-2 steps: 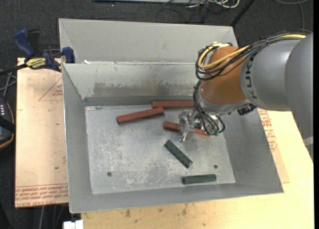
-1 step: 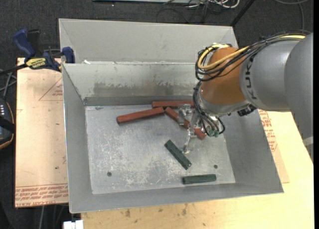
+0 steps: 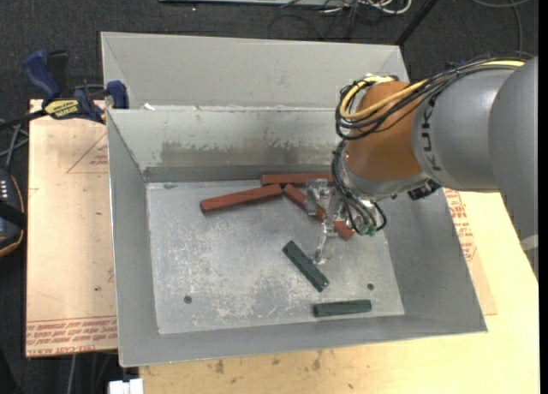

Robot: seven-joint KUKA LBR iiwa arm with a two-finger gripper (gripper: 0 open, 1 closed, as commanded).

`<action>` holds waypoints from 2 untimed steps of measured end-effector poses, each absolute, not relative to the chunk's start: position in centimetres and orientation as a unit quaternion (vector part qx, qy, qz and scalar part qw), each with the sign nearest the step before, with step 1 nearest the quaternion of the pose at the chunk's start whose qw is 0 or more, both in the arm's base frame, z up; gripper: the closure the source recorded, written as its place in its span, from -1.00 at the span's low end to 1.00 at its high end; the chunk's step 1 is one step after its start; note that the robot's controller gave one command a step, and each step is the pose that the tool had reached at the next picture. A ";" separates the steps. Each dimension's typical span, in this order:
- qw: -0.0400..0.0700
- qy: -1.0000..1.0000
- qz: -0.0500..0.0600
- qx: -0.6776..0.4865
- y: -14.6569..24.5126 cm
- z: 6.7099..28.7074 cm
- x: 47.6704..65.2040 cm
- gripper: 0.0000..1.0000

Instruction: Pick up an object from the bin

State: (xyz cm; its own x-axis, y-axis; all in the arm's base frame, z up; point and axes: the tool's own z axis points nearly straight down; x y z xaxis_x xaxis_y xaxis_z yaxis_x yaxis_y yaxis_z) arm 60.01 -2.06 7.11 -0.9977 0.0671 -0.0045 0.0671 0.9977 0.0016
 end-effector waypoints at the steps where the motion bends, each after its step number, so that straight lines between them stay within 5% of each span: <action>1: 0.000 1.000 0.000 -0.022 -1.6 8.3 59.1 -1.00; 2: 0.003 0.998 0.002 -0.061 -5.9 8.0 62.0 -1.00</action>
Offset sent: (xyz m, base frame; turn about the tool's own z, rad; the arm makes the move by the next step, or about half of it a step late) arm 0.0503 -0.0959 -0.0011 -0.1764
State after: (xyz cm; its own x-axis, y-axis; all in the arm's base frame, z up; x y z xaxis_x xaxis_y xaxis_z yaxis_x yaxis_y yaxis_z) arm 62.03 -5.93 7.99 -0.9925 -0.1223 -0.0056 -0.1224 0.9925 0.0032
